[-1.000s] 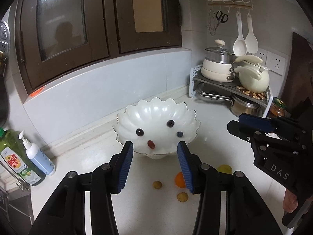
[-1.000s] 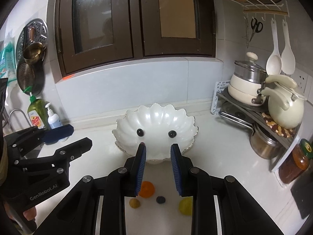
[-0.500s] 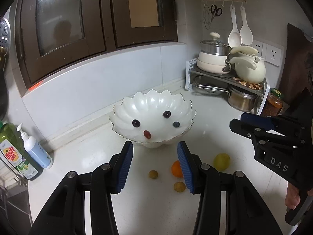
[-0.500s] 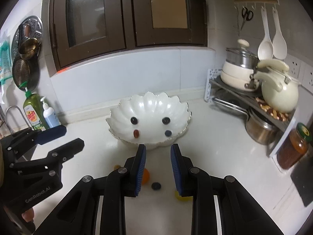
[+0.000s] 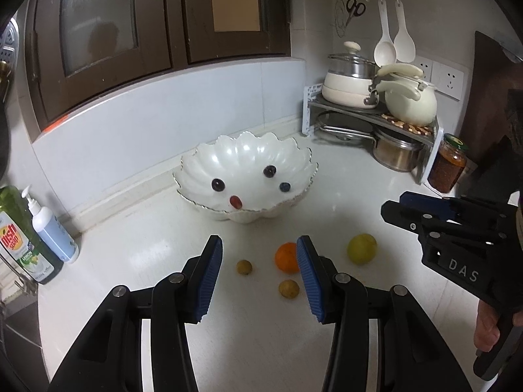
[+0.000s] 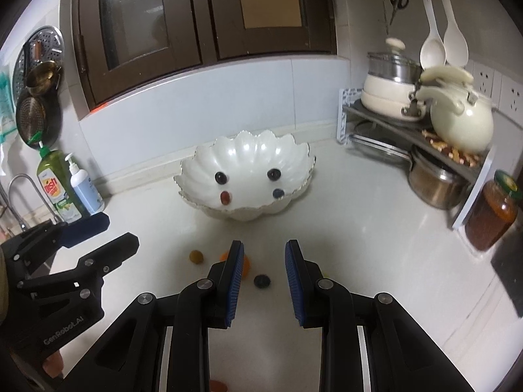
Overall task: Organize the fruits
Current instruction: 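Withdraw both open tools from the bowl back toward the loose fruits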
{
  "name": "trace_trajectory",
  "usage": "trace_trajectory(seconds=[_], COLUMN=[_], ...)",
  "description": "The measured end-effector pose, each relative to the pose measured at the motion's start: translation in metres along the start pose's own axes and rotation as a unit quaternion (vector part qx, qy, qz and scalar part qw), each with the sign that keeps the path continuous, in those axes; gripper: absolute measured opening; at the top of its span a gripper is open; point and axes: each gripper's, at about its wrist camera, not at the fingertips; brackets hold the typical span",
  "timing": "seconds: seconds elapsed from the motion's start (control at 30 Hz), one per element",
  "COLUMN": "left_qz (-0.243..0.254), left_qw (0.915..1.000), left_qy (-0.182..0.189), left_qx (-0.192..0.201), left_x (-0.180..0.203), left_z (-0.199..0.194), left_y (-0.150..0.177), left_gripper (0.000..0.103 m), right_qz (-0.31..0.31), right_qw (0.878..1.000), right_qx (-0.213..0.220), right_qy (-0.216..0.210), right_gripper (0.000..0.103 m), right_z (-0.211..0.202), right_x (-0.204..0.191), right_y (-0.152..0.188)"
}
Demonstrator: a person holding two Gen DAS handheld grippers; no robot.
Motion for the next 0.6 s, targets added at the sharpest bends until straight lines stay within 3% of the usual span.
trace_trajectory(seconds=[0.3,0.43,0.6], left_qz=[0.004,0.011,0.005], left_qw=[0.9999,0.9999,0.9997], left_qy=[-0.006,-0.010,-0.009], left_qx=[-0.009,-0.006,-0.023], left_x=[0.005,0.006,0.005], left_z=[0.001,-0.001,0.001], left_y=[0.017,0.023,0.033], left_gripper=[0.047,0.047,0.047], right_qz=[0.008,0.016,0.014], right_qw=[1.000,0.999,0.998], right_qx=[-0.017,-0.027,-0.047], right_qy=[0.019,0.025,0.025], right_gripper=[0.028,0.041,0.041], right_z=[0.000,0.001,0.001], right_x=[0.003,0.007,0.004], right_y=[0.016,0.025,0.040])
Point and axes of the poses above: each gripper's, at about its wrist camera, not at the fingertips, and z roughly the way its jaws point, x to its right, y to its underside, and after that the axes turned 9 degrees about x, right-handed
